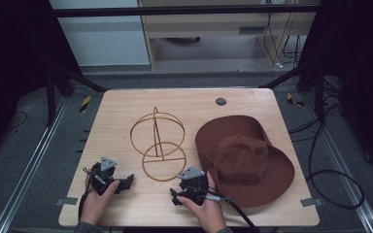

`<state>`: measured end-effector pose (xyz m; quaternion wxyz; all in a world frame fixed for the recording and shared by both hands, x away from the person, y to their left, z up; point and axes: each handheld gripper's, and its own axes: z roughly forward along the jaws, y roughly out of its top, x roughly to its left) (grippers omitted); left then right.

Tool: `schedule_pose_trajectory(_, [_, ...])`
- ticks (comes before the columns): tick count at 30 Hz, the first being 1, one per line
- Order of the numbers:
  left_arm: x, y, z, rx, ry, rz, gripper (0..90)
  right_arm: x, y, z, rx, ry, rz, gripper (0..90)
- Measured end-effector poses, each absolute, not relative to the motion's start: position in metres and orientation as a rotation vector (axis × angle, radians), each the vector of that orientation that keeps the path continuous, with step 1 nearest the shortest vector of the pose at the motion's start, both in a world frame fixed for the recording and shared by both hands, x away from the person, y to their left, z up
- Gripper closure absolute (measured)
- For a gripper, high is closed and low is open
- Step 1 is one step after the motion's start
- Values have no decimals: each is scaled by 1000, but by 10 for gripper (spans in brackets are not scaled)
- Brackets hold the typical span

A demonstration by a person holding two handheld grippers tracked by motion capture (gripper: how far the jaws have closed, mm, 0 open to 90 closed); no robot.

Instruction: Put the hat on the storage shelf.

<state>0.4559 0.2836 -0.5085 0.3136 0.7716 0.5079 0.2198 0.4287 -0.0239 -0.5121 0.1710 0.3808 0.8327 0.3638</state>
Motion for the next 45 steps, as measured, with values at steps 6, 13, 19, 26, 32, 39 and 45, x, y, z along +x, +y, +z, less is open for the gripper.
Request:
schedule_pose_trajectory(6, [458, 282, -509, 2033, 1343, 580, 0, 428, -24, -512, 1086, 2362, 1029, 80])
schedule_pose_trajectory(13, [456, 281, -508, 2031, 1348, 584, 0, 413, -30, -508, 1033, 2369, 1032, 123])
schedule_pose_trajectory(19, [453, 281, -508, 2022, 1365, 590, 0, 376, -44, -467, 1012, 2378, 1133, 112])
schedule_pose_trajectory(26, [456, 280, -508, 2012, 1384, 596, 0, 370, -76, -422, 1013, 2379, 1105, 120])
schedule_pose_trajectory(32, [461, 280, -508, 2007, 1391, 601, 0, 407, -141, -391, 1120, 2360, 1073, 147])
schedule_pose_trajectory(39, [462, 280, -509, 2000, 1393, 603, 0, 431, -176, -368, 1101, 2407, 1007, 114])
schedule_pose_trajectory(45, [459, 282, -508, 2011, 1386, 600, 0, 453, -186, -366, 1086, 2453, 941, 137])
